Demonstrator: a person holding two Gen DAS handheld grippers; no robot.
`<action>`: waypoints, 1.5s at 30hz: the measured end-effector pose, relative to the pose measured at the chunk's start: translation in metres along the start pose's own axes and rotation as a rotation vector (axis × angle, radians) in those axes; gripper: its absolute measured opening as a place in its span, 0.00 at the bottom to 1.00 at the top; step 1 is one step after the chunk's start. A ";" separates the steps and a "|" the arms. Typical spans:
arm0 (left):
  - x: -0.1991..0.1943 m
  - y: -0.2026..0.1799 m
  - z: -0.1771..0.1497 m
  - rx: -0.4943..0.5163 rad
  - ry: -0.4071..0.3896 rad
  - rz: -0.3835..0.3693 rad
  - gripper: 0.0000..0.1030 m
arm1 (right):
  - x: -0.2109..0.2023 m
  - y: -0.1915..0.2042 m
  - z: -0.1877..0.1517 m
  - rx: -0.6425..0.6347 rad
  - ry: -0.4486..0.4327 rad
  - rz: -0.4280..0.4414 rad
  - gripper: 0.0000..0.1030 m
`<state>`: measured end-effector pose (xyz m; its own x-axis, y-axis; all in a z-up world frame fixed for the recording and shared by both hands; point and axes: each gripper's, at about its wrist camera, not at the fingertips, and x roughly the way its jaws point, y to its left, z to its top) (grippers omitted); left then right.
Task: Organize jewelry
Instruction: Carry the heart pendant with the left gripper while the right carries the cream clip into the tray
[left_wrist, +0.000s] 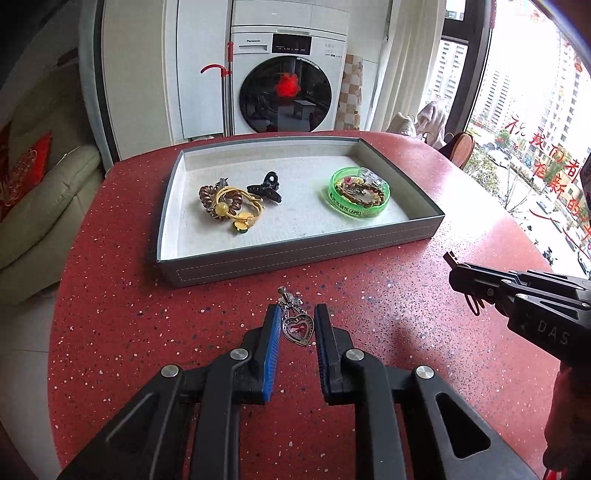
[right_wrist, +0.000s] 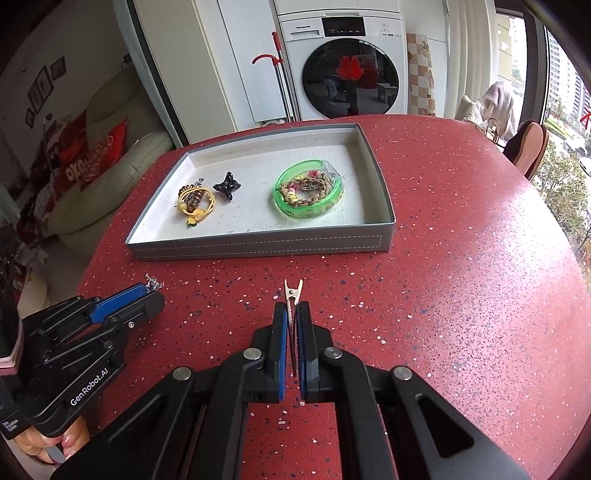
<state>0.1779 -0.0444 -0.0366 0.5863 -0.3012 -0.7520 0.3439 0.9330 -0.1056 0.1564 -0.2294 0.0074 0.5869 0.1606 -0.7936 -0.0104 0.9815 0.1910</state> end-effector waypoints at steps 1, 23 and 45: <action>-0.003 0.002 0.000 -0.004 -0.002 -0.003 0.36 | -0.002 0.000 0.000 0.001 -0.004 0.002 0.05; -0.020 0.043 0.046 -0.096 -0.081 0.010 0.36 | -0.014 0.002 0.046 -0.006 -0.060 0.053 0.05; 0.064 0.047 0.089 -0.052 0.012 0.041 0.36 | 0.084 0.039 0.097 -0.061 0.076 0.103 0.05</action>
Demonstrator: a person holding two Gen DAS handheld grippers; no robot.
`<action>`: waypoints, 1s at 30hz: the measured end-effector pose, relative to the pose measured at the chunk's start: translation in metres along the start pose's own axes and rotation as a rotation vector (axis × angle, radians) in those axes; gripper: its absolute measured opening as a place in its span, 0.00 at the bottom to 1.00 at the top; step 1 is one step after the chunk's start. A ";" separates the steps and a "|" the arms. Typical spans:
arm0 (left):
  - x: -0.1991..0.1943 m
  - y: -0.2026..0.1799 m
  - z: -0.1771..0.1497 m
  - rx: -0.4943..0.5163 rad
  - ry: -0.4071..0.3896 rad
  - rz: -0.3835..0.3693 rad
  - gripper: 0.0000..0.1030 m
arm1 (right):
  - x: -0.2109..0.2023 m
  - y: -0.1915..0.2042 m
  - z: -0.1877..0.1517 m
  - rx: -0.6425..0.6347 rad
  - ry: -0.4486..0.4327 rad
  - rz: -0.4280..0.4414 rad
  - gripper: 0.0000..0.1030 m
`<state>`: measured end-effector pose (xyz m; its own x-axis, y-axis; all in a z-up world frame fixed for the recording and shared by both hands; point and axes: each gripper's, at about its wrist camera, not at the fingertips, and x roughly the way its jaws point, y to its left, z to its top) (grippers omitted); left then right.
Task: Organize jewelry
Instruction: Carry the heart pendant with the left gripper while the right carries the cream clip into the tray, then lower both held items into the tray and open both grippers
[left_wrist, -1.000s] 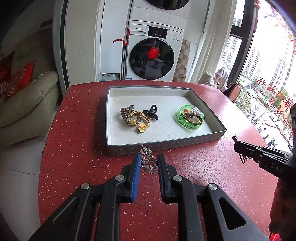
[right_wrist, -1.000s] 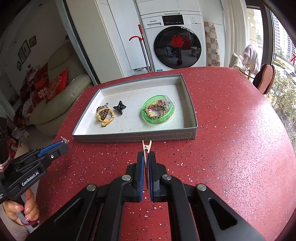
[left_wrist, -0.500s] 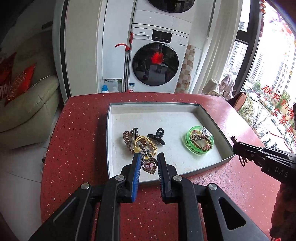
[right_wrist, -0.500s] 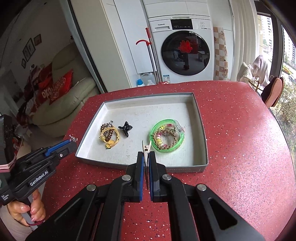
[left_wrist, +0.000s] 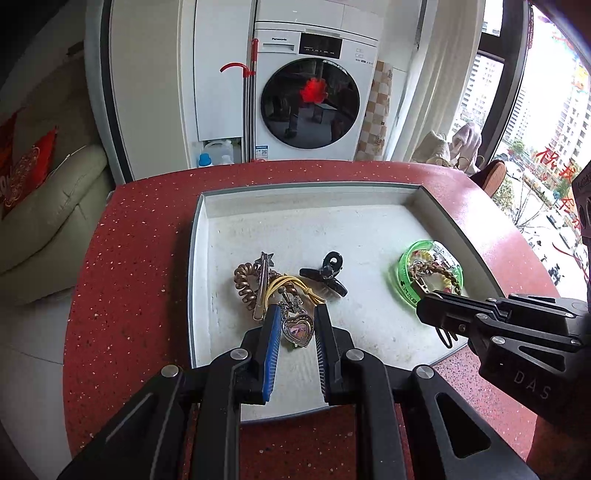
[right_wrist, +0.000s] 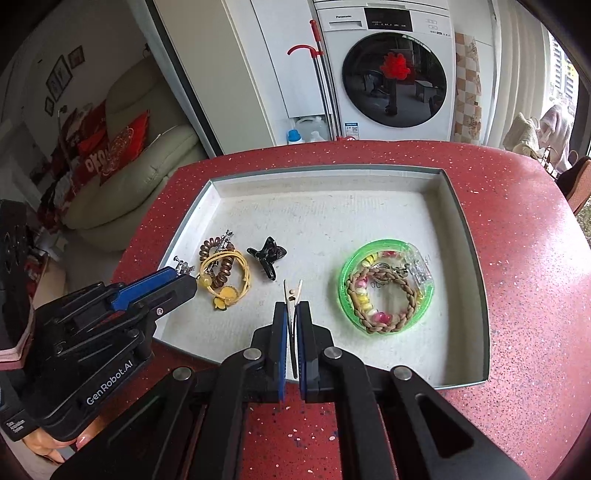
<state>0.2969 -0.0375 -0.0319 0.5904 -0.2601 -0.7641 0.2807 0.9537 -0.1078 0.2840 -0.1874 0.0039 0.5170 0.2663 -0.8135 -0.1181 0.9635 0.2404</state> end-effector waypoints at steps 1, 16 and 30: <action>0.005 -0.001 0.000 0.003 0.007 0.004 0.36 | 0.005 -0.001 0.000 0.000 0.009 -0.004 0.05; 0.038 -0.015 -0.004 0.069 0.004 0.128 0.36 | 0.028 -0.033 0.001 0.038 0.016 -0.129 0.05; 0.031 -0.015 -0.006 0.069 -0.016 0.162 0.36 | 0.029 -0.039 -0.005 0.084 0.029 -0.082 0.06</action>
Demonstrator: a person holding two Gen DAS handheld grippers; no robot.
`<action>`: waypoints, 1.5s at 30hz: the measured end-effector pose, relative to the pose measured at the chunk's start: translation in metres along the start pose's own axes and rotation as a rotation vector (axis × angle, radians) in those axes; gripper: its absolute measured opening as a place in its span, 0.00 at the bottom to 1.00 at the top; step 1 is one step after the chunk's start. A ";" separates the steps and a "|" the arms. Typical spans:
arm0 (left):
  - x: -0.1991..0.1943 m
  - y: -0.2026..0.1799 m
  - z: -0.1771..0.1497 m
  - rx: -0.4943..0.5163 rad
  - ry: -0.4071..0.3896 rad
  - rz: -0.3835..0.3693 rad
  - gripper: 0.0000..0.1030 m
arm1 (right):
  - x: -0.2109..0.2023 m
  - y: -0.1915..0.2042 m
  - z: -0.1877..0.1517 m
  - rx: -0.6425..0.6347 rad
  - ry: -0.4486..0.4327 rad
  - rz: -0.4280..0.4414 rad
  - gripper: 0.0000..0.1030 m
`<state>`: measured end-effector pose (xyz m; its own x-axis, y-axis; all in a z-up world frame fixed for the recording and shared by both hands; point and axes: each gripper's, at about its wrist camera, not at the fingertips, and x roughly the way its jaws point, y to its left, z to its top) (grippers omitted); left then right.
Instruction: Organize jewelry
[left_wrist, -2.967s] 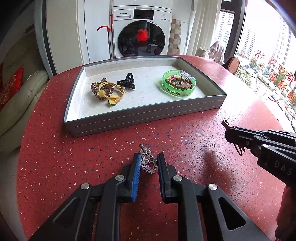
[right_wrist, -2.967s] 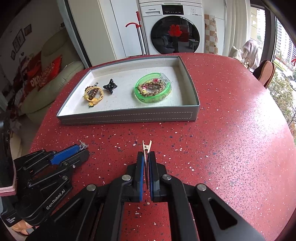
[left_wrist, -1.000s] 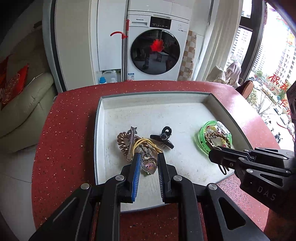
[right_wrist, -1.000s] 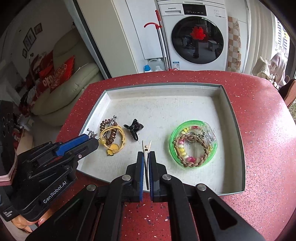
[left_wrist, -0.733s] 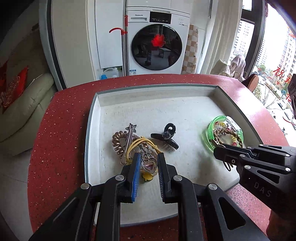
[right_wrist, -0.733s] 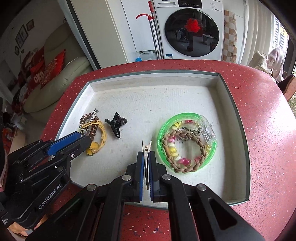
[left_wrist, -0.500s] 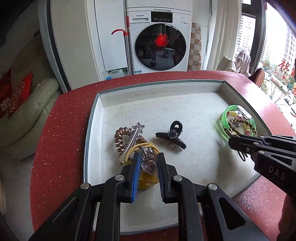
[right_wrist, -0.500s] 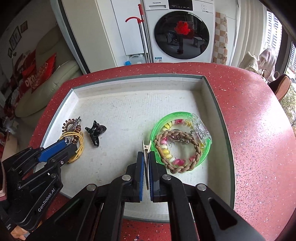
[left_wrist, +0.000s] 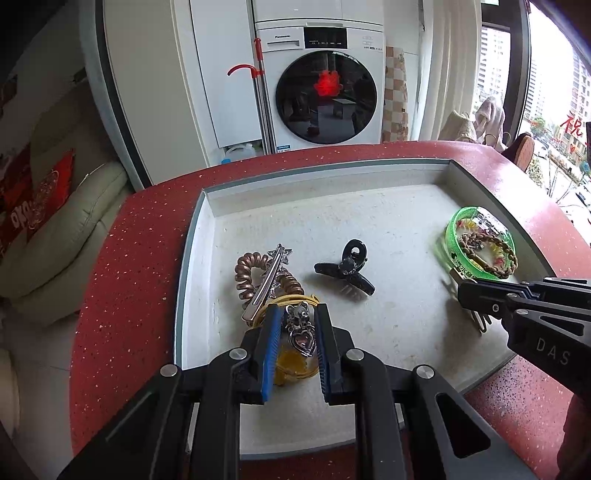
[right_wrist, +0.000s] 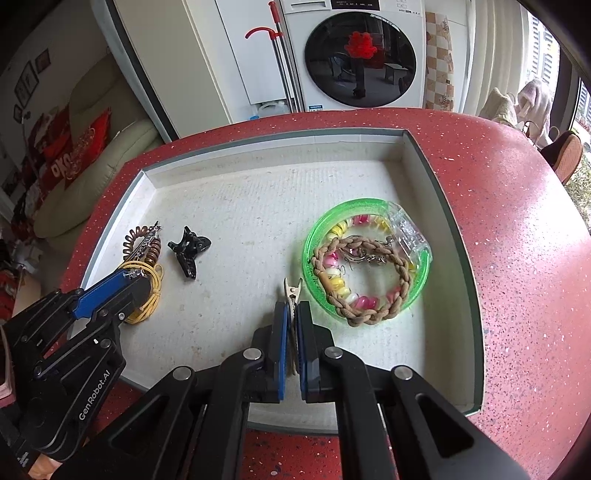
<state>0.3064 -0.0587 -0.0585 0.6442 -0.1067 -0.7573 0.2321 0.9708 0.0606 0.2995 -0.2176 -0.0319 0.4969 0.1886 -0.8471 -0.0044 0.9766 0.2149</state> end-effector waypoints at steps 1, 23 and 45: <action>-0.002 0.000 0.000 -0.003 -0.004 0.001 0.36 | -0.001 -0.001 0.001 0.007 0.000 0.012 0.06; -0.027 0.000 0.006 -0.032 -0.048 0.016 0.75 | -0.040 -0.007 -0.001 0.037 -0.076 0.051 0.36; -0.060 0.009 -0.003 -0.054 -0.082 0.058 1.00 | -0.068 0.000 -0.010 -0.011 -0.132 -0.006 0.75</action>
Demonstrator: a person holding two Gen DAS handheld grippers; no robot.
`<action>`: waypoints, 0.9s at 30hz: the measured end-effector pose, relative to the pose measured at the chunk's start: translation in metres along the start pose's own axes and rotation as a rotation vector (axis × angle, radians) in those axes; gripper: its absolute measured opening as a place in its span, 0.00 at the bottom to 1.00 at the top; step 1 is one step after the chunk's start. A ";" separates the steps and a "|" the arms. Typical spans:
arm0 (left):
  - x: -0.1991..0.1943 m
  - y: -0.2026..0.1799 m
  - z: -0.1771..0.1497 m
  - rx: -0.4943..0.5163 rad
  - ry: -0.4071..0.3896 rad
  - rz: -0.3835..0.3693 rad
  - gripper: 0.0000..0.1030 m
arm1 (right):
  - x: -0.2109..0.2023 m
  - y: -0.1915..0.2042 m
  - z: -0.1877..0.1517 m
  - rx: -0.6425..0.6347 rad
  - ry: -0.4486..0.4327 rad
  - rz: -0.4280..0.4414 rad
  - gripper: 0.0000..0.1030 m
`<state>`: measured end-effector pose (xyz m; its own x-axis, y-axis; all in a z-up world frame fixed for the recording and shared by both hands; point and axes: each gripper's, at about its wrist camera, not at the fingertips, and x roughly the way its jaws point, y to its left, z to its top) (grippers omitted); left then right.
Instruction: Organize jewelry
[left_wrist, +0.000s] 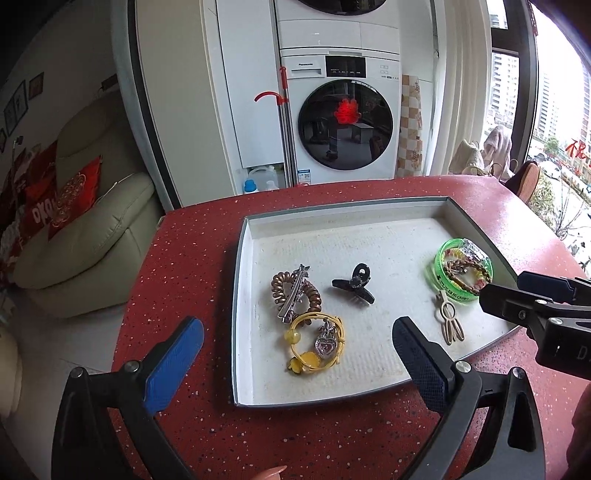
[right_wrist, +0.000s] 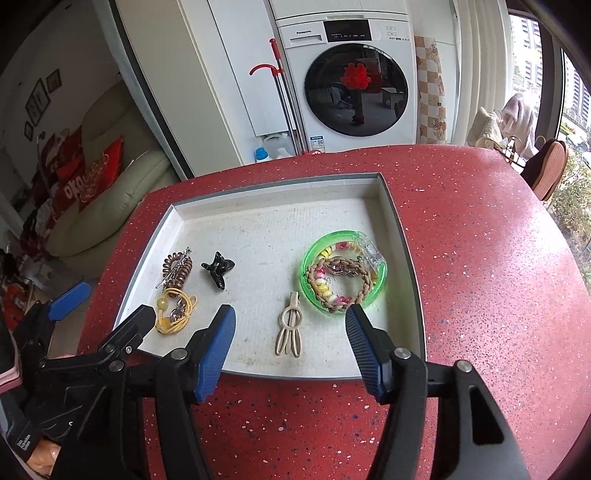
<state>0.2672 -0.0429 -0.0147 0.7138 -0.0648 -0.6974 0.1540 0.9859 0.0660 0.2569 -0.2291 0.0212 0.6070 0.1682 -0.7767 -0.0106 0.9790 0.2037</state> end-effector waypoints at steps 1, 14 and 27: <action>-0.002 0.000 -0.001 -0.001 0.002 -0.003 1.00 | -0.002 0.001 -0.001 -0.009 -0.008 -0.009 0.79; -0.030 0.005 -0.017 -0.028 -0.018 0.009 1.00 | -0.026 0.012 -0.019 -0.057 -0.112 -0.072 0.84; -0.058 0.012 -0.033 -0.064 -0.063 0.050 1.00 | -0.051 0.012 -0.036 -0.037 -0.153 -0.057 0.85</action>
<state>0.2049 -0.0224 0.0030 0.7614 -0.0230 -0.6479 0.0747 0.9958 0.0526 0.1977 -0.2213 0.0418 0.7216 0.0958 -0.6856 -0.0004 0.9904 0.1380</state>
